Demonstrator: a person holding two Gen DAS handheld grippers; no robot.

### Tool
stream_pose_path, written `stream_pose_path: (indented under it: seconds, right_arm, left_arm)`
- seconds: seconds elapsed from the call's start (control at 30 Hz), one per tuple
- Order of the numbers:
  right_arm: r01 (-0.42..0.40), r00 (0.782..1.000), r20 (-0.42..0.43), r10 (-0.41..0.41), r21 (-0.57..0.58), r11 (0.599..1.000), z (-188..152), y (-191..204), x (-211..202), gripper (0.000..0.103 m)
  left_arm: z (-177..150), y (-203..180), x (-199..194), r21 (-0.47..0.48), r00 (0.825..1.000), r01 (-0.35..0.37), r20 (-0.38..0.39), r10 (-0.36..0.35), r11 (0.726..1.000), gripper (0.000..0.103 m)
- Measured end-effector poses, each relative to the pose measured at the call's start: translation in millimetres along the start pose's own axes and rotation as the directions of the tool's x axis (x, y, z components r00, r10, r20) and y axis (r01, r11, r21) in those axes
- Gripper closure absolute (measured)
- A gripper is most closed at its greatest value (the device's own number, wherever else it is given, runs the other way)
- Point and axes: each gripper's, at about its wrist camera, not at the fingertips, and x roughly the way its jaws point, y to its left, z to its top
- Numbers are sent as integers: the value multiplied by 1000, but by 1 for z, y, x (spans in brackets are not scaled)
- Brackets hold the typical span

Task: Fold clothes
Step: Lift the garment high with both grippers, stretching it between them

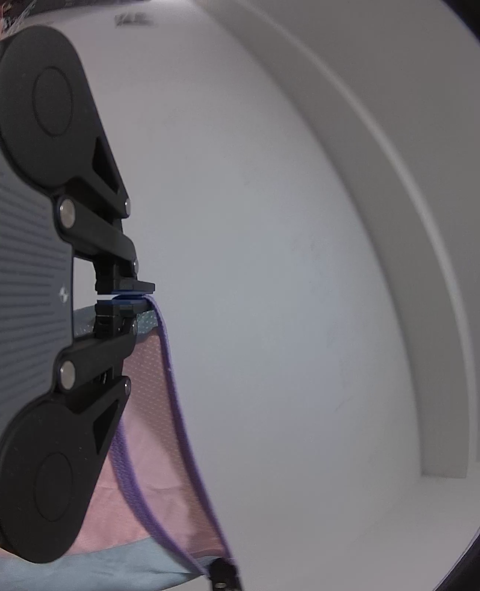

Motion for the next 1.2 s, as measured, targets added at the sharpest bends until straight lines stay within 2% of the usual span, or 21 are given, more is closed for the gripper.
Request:
stream_pose_path:
  seconds: [0.23,0.43,0.63,0.8,0.93,1.07,1.13,1.2]
  right_arm:
    - [-34,999,-22,35,40,999,-9,8,10,101]
    - [-75,993,-81,82,85,994,-19,16,35,101]
    - [-81,988,-127,90,69,994,-36,34,78,101]
    - [-86,979,-178,98,75,993,-60,47,135,101]
    - [-90,973,-208,105,80,993,-78,64,194,101]
    - [-102,970,-213,118,84,991,-92,87,259,101]
    - [-114,972,-198,129,85,990,-99,99,293,101]
    - [-125,974,-178,138,83,989,-105,111,323,101]
  left_arm:
    - [-16,-8,-5,-37,994,-97,48,99,995,102]
    - [-36,-2,28,-119,995,-83,-62,76,989,102]
    - [-68,-13,74,-126,989,-89,-125,74,988,102]
    - [-103,-25,133,-148,979,-98,-190,68,984,102]
    - [-132,-38,198,-146,972,-113,-224,78,983,102]
    - [-155,-35,258,-167,962,-161,-246,117,973,102]
    - [-167,-33,274,-178,959,-193,-241,148,965,102]
    - [-167,-20,302,-203,956,-224,-234,175,953,102]
